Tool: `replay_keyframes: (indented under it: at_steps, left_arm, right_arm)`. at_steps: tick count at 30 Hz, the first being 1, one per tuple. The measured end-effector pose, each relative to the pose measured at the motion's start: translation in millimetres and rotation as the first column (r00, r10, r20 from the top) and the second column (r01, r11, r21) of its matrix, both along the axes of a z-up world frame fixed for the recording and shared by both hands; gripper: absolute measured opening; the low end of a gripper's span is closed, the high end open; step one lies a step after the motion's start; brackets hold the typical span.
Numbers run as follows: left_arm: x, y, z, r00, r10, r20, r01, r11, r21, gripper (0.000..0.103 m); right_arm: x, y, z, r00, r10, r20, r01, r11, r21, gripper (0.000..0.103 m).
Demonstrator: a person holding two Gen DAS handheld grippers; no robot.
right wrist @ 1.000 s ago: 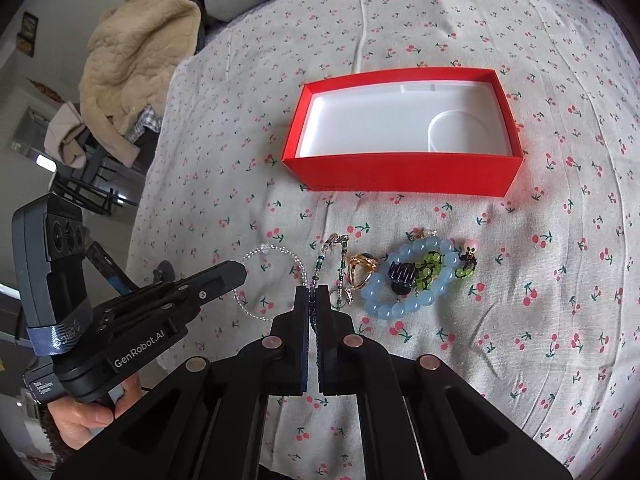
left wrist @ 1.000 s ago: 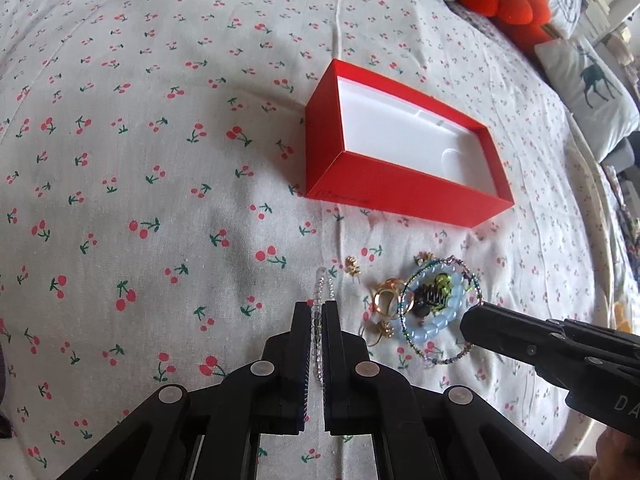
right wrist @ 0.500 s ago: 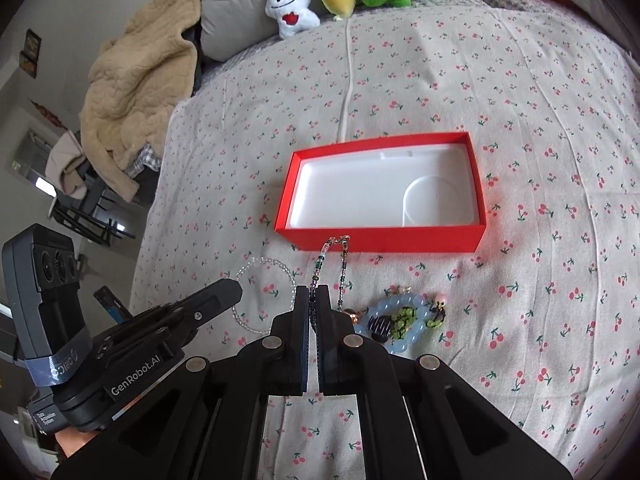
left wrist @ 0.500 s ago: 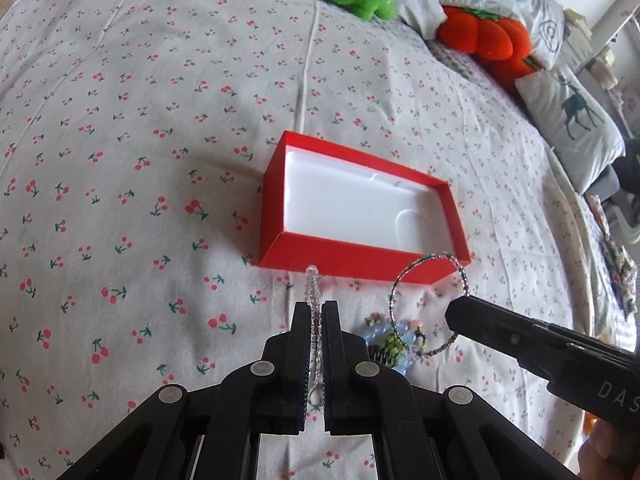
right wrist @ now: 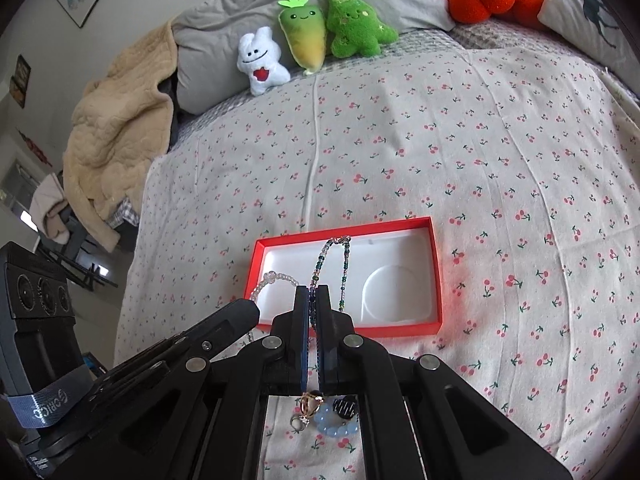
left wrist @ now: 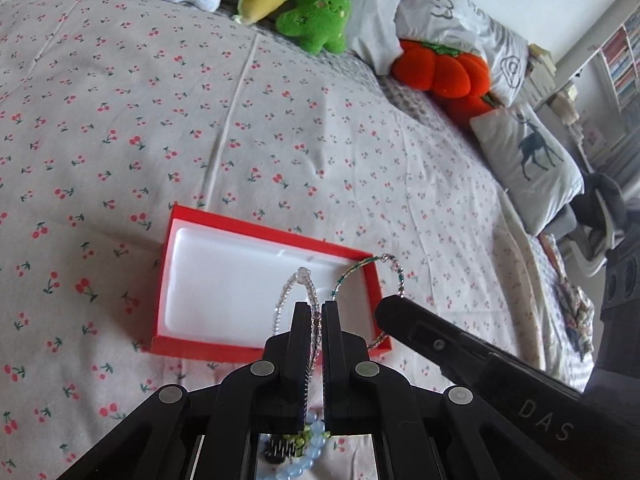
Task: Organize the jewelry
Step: 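Carry both bracelets into the red box and open both tools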
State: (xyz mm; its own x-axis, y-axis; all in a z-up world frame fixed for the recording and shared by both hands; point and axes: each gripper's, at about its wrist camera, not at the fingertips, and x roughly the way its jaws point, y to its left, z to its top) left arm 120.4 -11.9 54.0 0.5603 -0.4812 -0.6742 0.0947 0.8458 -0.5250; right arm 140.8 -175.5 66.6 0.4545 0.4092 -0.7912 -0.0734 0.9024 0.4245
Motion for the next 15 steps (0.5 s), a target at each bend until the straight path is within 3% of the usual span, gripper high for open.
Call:
replay_keyframes:
  at_steps: [4, 8, 15]
  left_arm:
    - [18.7, 2.6, -12.5, 1.000, 0.031, -0.004, -0.031, 0.999, -0.018, 0.000]
    - [31.9, 9.5, -34.0, 0.995, 0.080, -0.061, -0.079, 0.997, 0.009, 0.000]
    - [34.8, 11.5, -45.5, 0.989, 0.119, -0.085, -0.106, 0.984, 0.144, 0.000]
  right_arm:
    - [12.0, -1.9, -9.5, 1.000, -0.007, 0.000, 0.007, 0.999, 0.033, 0.003]
    - [20.1, 1.8, -21.7, 1.000, 0.027, -0.007, -0.027, 0.997, 0.068, 0.003]
    - [26.4, -15.1, -39.4, 0.999, -0.011, -0.049, 0.012, 1.000, 0.005, 0.003]
